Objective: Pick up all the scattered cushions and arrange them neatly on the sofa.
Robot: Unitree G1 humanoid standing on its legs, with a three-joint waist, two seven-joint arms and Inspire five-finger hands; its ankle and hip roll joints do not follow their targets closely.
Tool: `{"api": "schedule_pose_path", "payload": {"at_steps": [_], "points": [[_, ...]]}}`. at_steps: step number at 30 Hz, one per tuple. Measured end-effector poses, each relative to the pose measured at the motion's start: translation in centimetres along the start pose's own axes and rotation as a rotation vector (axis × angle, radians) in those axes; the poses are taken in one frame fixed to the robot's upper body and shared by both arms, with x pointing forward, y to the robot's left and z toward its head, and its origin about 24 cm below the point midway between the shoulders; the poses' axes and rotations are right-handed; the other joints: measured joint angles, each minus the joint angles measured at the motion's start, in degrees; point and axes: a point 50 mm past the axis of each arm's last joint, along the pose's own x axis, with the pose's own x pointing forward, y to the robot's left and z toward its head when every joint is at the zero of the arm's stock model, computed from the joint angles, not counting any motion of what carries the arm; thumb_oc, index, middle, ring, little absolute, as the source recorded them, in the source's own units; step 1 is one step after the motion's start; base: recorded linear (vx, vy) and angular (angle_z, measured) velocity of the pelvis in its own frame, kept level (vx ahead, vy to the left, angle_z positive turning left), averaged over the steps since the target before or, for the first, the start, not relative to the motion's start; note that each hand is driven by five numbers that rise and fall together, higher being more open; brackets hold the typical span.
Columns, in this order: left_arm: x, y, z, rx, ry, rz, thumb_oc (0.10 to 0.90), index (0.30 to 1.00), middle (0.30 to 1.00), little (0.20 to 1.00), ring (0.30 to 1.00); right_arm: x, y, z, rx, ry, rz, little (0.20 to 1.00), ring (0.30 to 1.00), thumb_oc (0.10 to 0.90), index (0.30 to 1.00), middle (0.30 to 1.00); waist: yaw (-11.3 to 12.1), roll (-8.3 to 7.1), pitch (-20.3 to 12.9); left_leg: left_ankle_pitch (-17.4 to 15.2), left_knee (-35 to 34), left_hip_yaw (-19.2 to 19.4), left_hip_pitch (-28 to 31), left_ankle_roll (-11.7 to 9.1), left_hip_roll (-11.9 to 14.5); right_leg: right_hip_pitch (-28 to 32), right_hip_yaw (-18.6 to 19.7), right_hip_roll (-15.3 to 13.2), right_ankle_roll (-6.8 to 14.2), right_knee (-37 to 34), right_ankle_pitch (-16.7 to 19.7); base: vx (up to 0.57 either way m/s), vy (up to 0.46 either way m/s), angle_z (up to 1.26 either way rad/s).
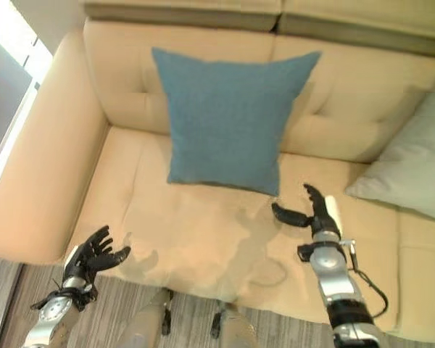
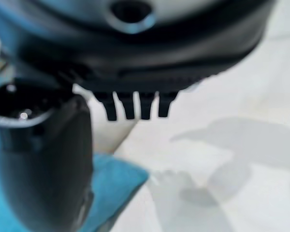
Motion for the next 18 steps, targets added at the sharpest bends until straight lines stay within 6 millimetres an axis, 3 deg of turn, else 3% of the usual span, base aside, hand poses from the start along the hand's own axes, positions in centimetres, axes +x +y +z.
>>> {"api": "schedule_pose_path", "payload": {"at_steps": [4,8,10,12,13,14,15,16,17,18], "points": [[-0.9,0.6,-3.5,0.077,0.144,0.016,0.800,0.900,0.900,0.900,0.900,-2.6,1.6,-4.1,-0.024,0.119,0.101,0.900,0.900,0.800,0.900,0.900,-1.7,-0.84,-3.8,-1.0,0.0,0.4,2.8,-0.1,0.6,2.5,0.6,0.7,-0.5,0.0,-1.0,-0.01,-0.078,-0.09],[-2.0,1.0,-6.7,0.126,0.285,0.036,0.800,0.900,0.900,0.900,0.900,-4.4,2.8,-6.3,-0.048,0.183,0.179,0.900,0.900,0.800,0.900,0.900,-2.0,-0.17,-5.5,-1.6,-0.1,1.0,4.1,0.3,1.3,3.6,1.4,1.4,-0.5,0.0,-1.2,-0.08,-0.106,-0.08],[-3.1,1.3,-9.6,0.148,0.425,0.063,0.800,0.900,0.900,0.900,0.900,-5.5,4.3,-8.5,-0.089,0.262,0.246,0.900,0.900,0.800,0.900,0.900,-2.2,0.47,-7.0,-1.2,0.2,0.8,4.1,-0.2,2.0,3.8,1.3,2.3,-1.0,0.0,-1.5,-0.23,-0.091,0.09],[-3.8,1.7,-11.4,0.179,0.531,0.081,0.800,0.900,0.900,0.900,0.900,-6.6,6.0,-10.6,-0.113,0.361,0.310,0.900,0.900,0.800,0.900,0.900,-2.3,0.41,-7.2,-0.3,4.9,-0.2,0.2,-1.6,2.1,2.3,1.0,2.5,-2.0,0.3,-1.8,-0.29,-0.046,0.20],[-3.9,1.9,-11.7,0.188,0.555,0.088,0.800,0.900,0.900,0.900,0.900,-6.8,6.6,-11.1,-0.120,0.391,0.331,0.900,0.900,0.800,0.900,0.900,-1.8,0.04,-7.0,0.8,5.9,-0.1,-1.1,-2.9,1.7,1.3,0.8,2.3,-3.6,1.0,-1.7,-0.18,-0.015,0.11],[-4.0,2.1,-12.0,0.195,0.580,0.099,0.800,0.900,0.900,0.900,0.900,-7.1,7.2,-11.5,-0.127,0.420,0.349,0.900,0.900,0.800,0.900,0.900,-1.5,-0.80,-6.9,3.4,4.9,-0.2,-1.4,-6.3,1.1,0.4,0.6,1.5,-5.5,0.9,-1.1,-0.09,0.009,0.10],[-3.6,2.6,-11.9,0.171,0.599,0.146,0.800,0.900,0.900,0.900,0.900,-7.3,7.9,-11.9,-0.144,0.457,0.374,0.900,0.900,0.800,0.900,0.900,-1.1,-3.59,-5.8,3.6,7.6,-1.7,-1.7,-8.6,-1.4,0.9,0.1,-1.6,-6.8,-0.4,0.4,-0.10,0.050,0.08],[-3.8,2.7,-12.0,0.189,0.606,0.148,0.800,0.900,0.900,0.900,0.900,-7.5,8.0,-12.0,-0.157,0.457,0.388,0.900,0.900,0.800,0.900,0.900,-1.2,-4.88,-5.0,-1.8,13.3,-0.7,-1.0,-4.2,-2.9,1.2,0.0,-3.3,-6.7,-0.4,0.4,-0.14,0.083,0.05],[-4.5,2.7,-12.7,0.189,0.636,0.150,0.800,0.900,0.900,0.900,0.900,-7.7,7.8,-12.3,-0.171,0.458,0.388,0.900,0.900,0.800,0.900,0.900,-1.9,-4.43,-5.2,-7.7,21.2,0.5,0.9,-3.4,-2.6,1.8,-0.2,-3.6,-7.6,-0.4,1.1,-0.14,0.104,-0.11],[-4.9,2.6,-13.2,0.184,0.661,0.156,0.800,0.900,0.900,0.900,0.900,-7.8,7.7,-12.5,-0.181,0.466,0.388,0.900,0.900,0.800,0.900,0.900,-2.3,-4.06,-5.5,-10.6,25.3,0.4,2.3,-3.0,-2.5,2.0,-0.2,-3.6,-7.7,-0.4,1.4,-0.13,0.102,-0.10]]}}
